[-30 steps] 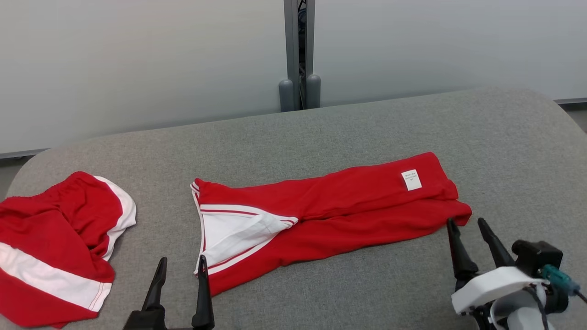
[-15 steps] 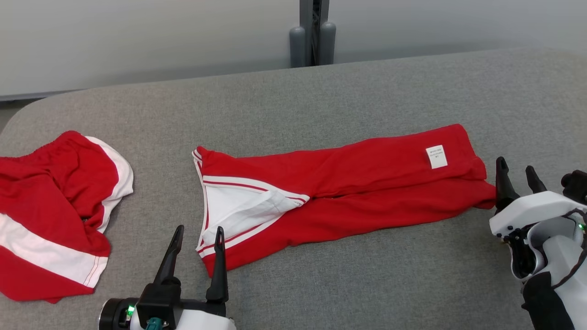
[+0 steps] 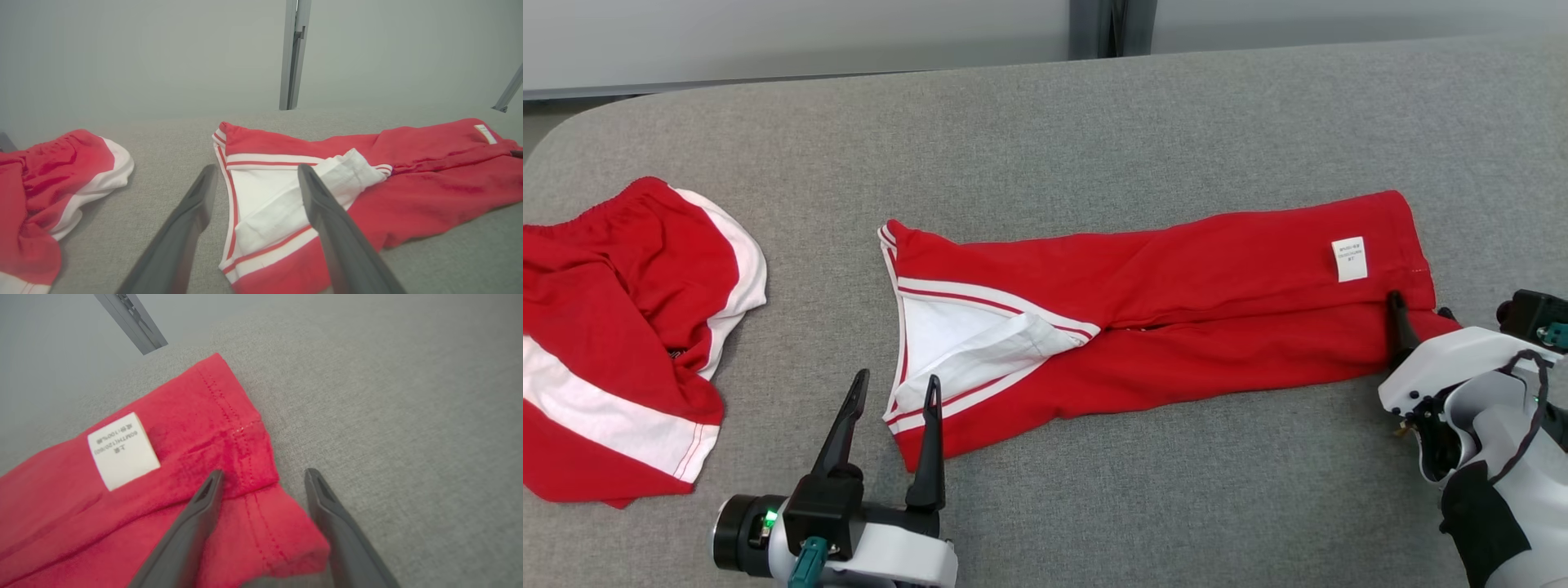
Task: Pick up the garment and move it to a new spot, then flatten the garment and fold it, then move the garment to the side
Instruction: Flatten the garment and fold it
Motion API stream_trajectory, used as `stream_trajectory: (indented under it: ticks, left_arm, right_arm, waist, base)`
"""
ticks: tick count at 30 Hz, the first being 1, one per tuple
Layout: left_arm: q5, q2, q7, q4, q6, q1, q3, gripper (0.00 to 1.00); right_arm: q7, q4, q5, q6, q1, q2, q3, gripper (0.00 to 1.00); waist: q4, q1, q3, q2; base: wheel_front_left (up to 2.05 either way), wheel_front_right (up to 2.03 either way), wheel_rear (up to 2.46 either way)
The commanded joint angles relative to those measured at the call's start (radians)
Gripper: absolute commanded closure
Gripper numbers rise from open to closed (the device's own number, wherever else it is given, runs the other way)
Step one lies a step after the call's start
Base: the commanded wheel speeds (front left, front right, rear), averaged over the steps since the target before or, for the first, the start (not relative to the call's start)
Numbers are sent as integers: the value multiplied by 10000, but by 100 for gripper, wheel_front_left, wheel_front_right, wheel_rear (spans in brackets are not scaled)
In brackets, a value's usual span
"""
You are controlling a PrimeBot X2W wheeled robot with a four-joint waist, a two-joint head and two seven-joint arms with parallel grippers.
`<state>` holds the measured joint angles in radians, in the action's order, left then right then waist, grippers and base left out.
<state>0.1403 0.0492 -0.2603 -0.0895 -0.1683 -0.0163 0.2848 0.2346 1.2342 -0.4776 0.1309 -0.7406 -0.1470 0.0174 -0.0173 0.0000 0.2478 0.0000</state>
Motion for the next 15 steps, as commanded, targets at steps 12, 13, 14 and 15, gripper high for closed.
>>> stream_trajectory:
  ticks: [12,13,14,15]
  left_arm:
    - [-107,30,-57,-81,113,-351,120,0]
    - [-110,30,-57,-80,122,-343,124,0]
    - [-112,32,-57,-79,124,-336,123,0]
    - [-115,30,-57,-72,127,-329,125,0]
  right_arm:
    - [-816,529,-261,-5,145,296,295,100]
    - [-810,538,-292,-5,171,270,314,100]
    - [-723,539,-339,-3,192,229,318,100]
    - [-625,534,-362,-5,196,181,325,100]
  waist:
    - [178,0,-20,0]
    - [194,0,-32,0]
    - [208,0,-43,0]
    - [219,0,-56,0]
  base:
    - [0,0,0]
    - [0,0,0]
    - [0,0,0]
    - [0,0,0]
